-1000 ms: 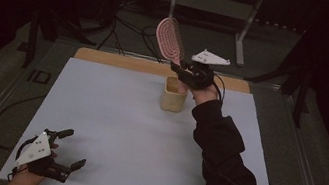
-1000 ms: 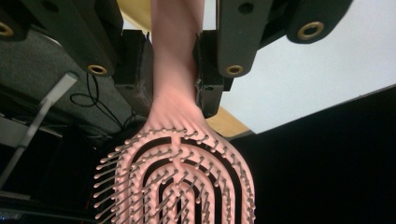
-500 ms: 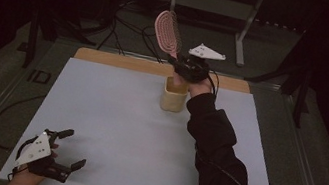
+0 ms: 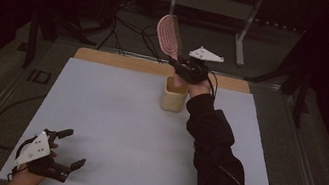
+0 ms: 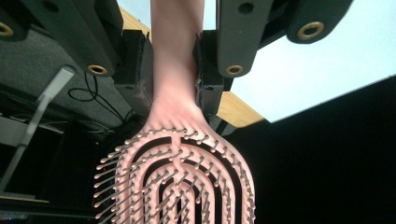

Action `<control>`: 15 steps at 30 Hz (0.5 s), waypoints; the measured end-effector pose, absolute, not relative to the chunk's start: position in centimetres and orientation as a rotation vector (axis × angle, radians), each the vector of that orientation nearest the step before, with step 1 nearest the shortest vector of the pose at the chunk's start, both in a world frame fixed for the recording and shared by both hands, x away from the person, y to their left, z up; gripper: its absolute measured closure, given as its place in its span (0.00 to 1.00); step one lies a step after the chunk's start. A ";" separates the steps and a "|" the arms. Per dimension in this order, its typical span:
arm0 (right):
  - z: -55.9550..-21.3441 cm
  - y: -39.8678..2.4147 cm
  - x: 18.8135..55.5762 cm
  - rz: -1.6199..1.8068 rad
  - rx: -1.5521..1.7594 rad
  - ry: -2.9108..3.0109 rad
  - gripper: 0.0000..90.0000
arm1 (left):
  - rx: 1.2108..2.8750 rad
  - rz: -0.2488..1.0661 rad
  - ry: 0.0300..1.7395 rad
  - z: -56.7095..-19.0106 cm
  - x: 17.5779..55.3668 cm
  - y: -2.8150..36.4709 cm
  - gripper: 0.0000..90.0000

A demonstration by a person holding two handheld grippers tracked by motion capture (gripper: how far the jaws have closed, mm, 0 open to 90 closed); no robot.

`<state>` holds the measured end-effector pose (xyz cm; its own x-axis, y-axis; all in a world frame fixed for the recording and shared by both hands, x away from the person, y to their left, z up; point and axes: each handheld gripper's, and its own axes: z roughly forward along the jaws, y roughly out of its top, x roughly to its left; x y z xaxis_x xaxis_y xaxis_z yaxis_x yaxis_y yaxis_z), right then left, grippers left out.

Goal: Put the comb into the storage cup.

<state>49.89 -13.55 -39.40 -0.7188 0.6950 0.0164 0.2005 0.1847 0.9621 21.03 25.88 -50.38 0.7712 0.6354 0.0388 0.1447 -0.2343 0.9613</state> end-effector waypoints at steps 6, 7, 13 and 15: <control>-40.4 -13.9 50.3 1.547 0.837 2.041 0.78 | 1.777 0.513 0.610 -50.4 21.0 25.9 0.00; -40.5 -13.9 50.3 1.548 0.835 2.038 0.78 | 1.779 0.514 0.611 -50.4 21.1 25.9 0.00; -41.4 -14.2 50.5 1.567 0.843 2.042 0.78 | 1.779 0.510 0.612 -50.5 21.1 25.9 0.00; -41.8 -14.2 50.5 1.567 0.842 2.044 0.78 | 1.782 0.512 0.611 -50.5 21.1 25.9 0.00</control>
<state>50.52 -14.23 -41.76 -0.7237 0.6896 0.0272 0.2054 0.1775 0.9625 21.07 25.91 -50.46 0.7709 0.6358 0.0379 0.1486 -0.2375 0.9600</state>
